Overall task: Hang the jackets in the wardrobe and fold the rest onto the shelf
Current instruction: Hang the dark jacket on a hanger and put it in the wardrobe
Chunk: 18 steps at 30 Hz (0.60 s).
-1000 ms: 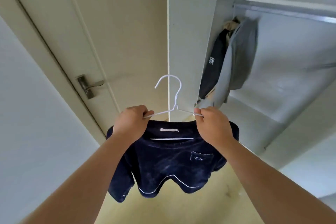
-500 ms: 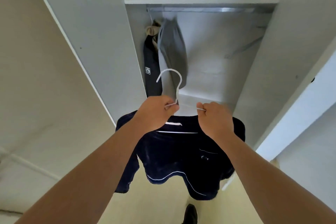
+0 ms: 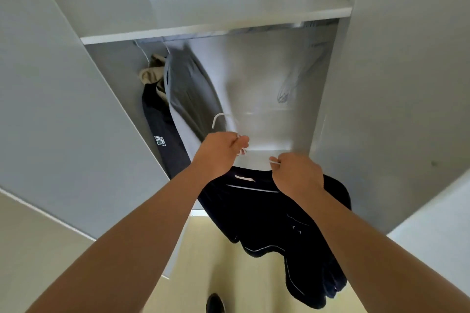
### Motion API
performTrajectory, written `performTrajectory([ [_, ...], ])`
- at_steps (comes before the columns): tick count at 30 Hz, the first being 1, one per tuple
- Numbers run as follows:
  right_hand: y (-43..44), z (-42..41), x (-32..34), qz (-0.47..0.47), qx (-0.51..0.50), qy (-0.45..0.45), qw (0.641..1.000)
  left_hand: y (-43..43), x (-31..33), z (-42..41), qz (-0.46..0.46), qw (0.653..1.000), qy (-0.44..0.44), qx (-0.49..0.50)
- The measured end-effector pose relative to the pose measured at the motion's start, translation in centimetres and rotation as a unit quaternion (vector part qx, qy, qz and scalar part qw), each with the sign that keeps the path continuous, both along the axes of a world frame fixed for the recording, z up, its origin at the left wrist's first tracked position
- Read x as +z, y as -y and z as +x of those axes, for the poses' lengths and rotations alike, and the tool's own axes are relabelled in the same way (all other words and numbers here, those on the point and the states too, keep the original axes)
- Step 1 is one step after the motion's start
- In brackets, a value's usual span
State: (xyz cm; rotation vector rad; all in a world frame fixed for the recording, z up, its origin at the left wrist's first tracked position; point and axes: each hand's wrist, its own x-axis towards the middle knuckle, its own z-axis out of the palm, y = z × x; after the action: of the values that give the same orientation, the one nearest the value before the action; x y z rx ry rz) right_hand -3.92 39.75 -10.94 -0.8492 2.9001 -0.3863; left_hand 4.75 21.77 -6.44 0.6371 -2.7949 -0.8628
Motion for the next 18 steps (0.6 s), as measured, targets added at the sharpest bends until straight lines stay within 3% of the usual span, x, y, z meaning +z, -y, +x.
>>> performTrajectory([
  [7,6.3,-5.3,-0.3,-0.033,-0.017,0.117,0.992,7.3,-1.6,-9.5,0.02,0.997,-0.009,-0.078],
  [14,14.5,-9.2,-1.6,-0.131,-0.025,0.151,0.979,17.4,-1.4,-17.6,0.043,0.991,-0.01,-0.124],
  [18,19.6,-10.9,-1.5,-0.136,-0.009,0.178,0.975,22.4,-1.3,-20.9,0.032,0.992,-0.006,-0.123],
])
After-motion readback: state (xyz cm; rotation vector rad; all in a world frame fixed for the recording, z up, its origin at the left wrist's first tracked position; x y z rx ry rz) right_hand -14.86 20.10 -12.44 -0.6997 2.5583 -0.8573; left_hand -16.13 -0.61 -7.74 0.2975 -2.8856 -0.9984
